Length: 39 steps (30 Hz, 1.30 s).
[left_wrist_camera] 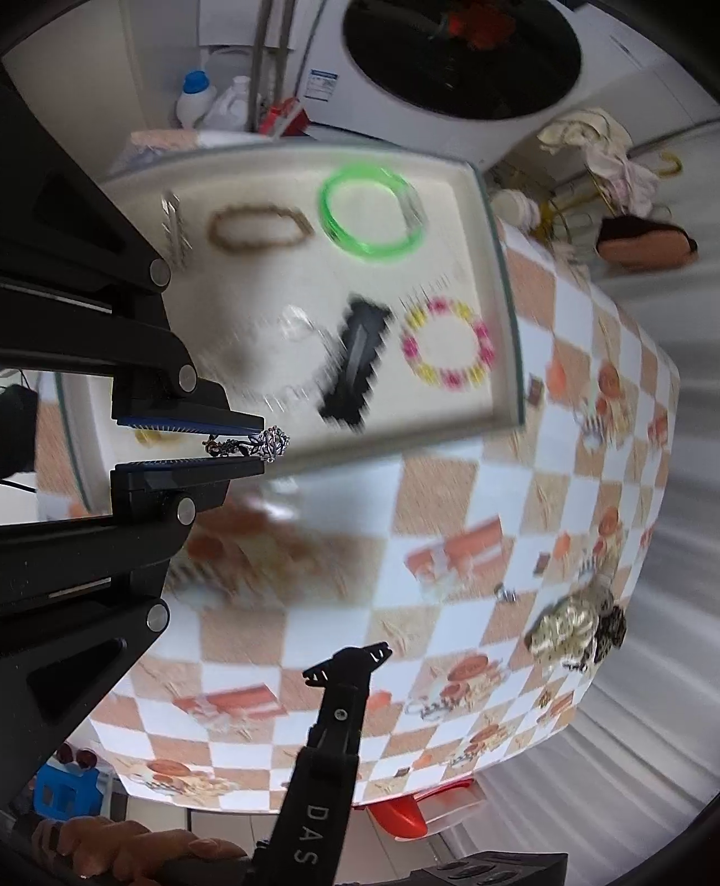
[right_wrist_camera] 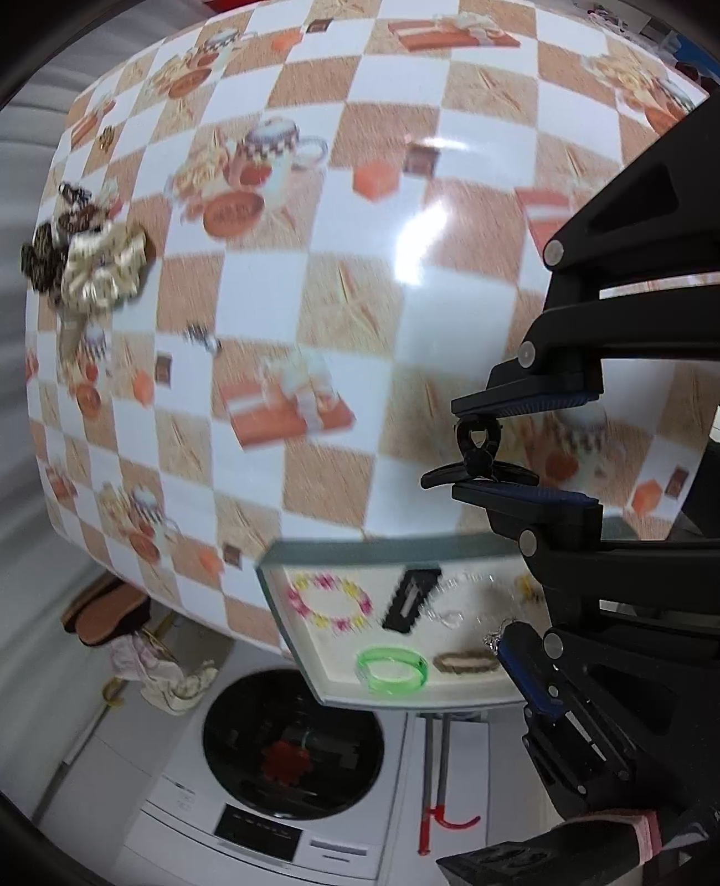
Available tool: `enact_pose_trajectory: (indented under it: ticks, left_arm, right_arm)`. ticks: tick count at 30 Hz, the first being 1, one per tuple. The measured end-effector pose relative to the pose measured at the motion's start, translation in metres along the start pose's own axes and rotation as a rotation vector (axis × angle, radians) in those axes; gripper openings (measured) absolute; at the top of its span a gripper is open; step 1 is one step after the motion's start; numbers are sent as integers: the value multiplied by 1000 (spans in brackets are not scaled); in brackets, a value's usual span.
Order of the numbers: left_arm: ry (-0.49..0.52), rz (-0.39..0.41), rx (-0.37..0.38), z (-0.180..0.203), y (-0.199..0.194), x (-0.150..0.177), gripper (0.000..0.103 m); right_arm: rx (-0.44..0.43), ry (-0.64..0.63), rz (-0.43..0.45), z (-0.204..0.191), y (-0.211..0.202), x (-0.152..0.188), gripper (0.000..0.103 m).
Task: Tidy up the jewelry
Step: 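Carry the chain charm and claw clip into the tray and release them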
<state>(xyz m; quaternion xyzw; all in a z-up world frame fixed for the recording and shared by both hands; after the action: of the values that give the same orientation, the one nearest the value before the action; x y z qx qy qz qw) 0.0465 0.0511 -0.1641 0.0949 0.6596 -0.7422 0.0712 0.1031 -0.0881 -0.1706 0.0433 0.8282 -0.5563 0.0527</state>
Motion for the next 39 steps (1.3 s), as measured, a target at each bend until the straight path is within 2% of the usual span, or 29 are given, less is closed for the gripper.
enact_pose_trajectory:
  ticks: [7,17,26,39]
  left_arm:
    - [-67,-32,-40,-59,-3,39,13]
    - [-153,-91,-68,-105,10,84,13]
    - [-180,-117,-76,-111,33,85,13]
    - [-151,-114,-110,-109,44,75,13]
  right_arm:
    - [-21,-57,-26,-52,16,17,24]
    - [-21,-145,-102,-100,50,39,24]
    - [9,-189,-153,-114,83,44,24]
    - [62,-187,-188,-111,117,39,24]
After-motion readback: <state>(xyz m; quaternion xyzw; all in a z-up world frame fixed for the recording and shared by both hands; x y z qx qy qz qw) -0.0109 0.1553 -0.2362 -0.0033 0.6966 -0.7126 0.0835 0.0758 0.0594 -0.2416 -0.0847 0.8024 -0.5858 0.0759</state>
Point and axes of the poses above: each gripper's, at about its wrist camera, not at the fingertips, and y roughly the way its jaws point, z to its right, x to its underside, the point moved 9 cm from there along y, roughly the way its jaws point, and after that the axes turned 2 degrees about y, right-handed, at the moved point
